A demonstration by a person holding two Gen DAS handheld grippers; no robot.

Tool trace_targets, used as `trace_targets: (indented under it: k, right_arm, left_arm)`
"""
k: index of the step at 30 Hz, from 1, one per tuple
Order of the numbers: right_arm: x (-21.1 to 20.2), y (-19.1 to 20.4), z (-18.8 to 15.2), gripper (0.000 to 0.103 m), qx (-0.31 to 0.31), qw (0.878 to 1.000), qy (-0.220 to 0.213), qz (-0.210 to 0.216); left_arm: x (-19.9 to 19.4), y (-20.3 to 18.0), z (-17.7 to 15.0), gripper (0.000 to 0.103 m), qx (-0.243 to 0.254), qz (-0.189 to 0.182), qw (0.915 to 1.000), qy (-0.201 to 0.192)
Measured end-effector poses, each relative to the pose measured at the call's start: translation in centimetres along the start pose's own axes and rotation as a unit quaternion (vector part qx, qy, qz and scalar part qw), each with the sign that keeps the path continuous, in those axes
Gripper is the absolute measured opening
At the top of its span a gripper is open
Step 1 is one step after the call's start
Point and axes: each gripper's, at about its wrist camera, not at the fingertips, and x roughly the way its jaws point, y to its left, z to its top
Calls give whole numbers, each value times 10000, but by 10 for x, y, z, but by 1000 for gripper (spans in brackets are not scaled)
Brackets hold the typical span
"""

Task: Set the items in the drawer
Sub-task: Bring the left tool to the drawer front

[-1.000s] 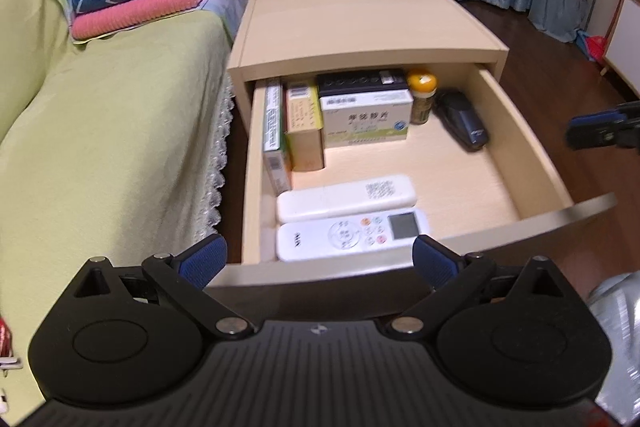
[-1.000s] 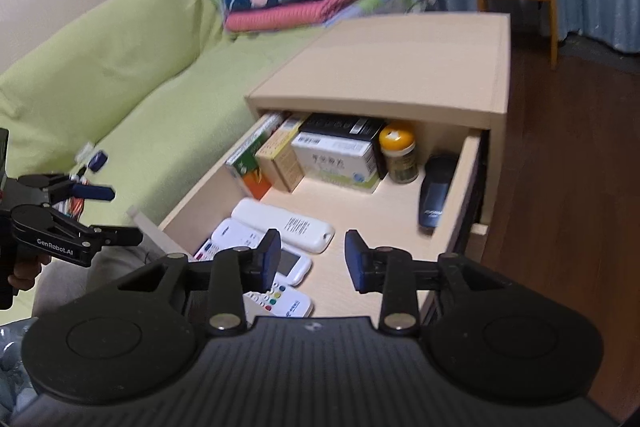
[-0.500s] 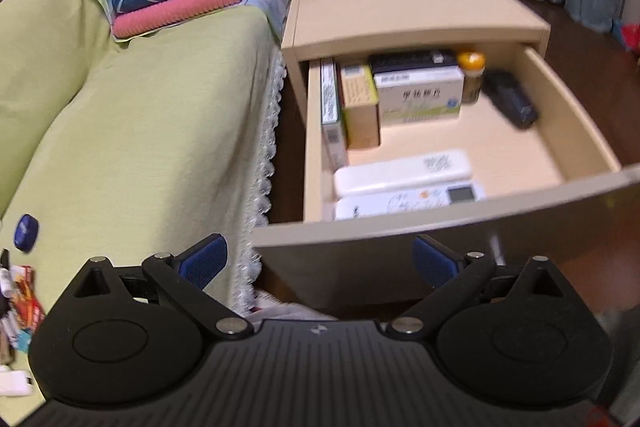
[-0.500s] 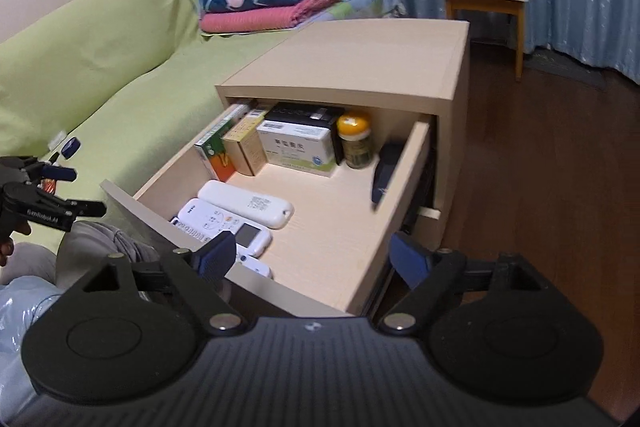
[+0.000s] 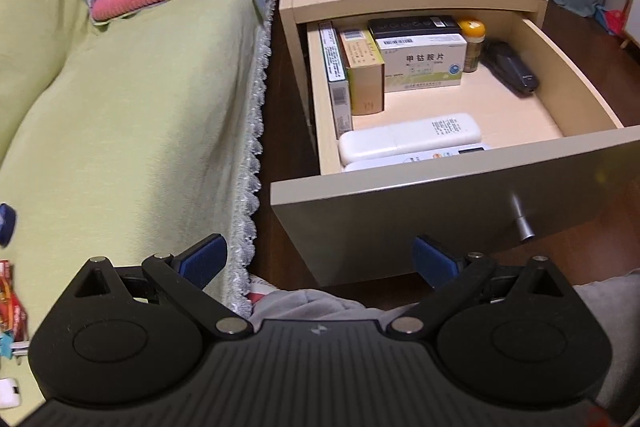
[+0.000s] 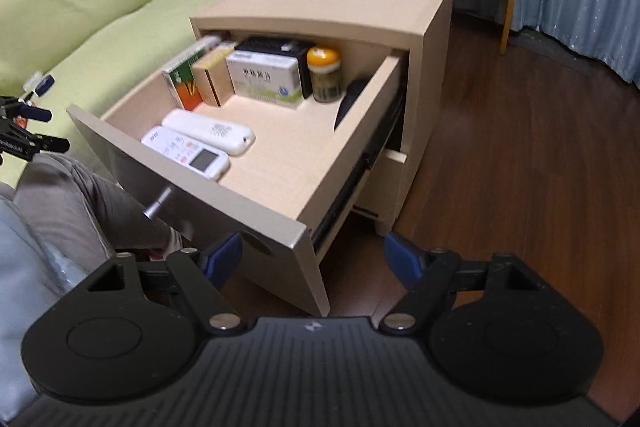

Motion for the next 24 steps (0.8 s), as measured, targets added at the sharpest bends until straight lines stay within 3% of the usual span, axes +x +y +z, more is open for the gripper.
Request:
trace_targets:
  k: [7, 11, 16, 18, 24]
  right_arm:
    - [19, 5, -2, 62, -299, 9992, 273, 21]
    - [26, 8, -4, 58, -408, 9985, 376, 22]
    - [32, 13, -6, 44, -561, 9973, 462, 40]
    - [37, 16, -5, 29, -656, 9966, 490, 35]
    - [40, 22, -4, 27, -813, 9955, 481, -30]
  left_arm:
    - [17, 5, 0, 100, -68, -391, 9992, 10]
    - [31, 5, 2, 92, 9, -579, 9983, 46]
    - [44, 5, 1, 85, 68, -639, 9979, 52]
    - [47, 5, 1, 80, 90, -666, 9977, 45]
    - [51, 3, -2, 80, 236, -627, 9977, -48]
